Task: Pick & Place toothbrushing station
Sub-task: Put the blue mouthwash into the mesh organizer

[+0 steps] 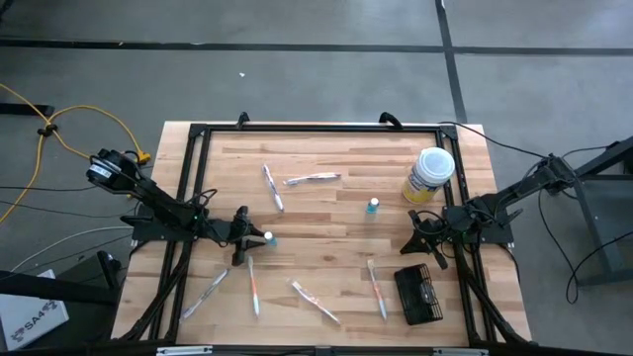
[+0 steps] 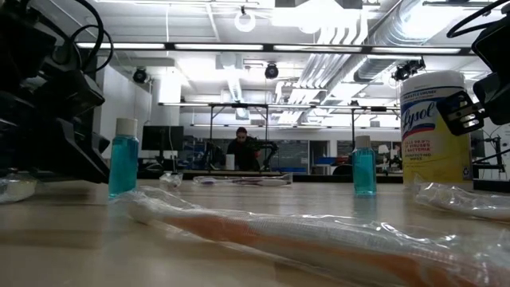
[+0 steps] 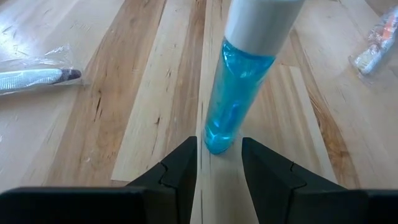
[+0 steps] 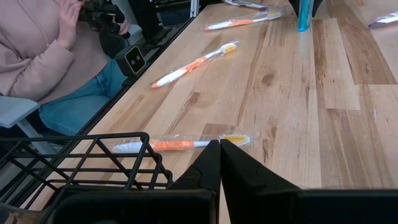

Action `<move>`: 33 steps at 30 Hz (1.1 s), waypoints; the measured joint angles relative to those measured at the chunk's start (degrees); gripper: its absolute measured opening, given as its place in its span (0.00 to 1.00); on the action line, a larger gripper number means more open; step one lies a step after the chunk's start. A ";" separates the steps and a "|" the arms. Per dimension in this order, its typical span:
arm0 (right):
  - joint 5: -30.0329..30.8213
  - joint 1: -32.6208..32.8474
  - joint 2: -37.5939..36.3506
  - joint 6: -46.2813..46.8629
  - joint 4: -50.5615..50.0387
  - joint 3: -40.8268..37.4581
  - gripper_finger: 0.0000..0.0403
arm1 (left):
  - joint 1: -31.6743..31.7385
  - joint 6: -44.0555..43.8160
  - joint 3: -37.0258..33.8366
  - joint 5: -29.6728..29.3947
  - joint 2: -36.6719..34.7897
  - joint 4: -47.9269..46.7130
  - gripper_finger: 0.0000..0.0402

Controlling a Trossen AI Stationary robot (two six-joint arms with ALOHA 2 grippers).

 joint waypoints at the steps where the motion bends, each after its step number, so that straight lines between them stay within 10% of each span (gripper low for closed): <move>1: 0.00 0.00 0.01 0.01 0.00 0.01 0.00 | 0.00 0.00 0.00 -0.02 0.00 0.00 0.30; 33: 0.00 0.00 0.01 -0.01 0.00 -0.01 0.00 | 0.74 0.46 0.13 0.06 0.00 -0.15 0.37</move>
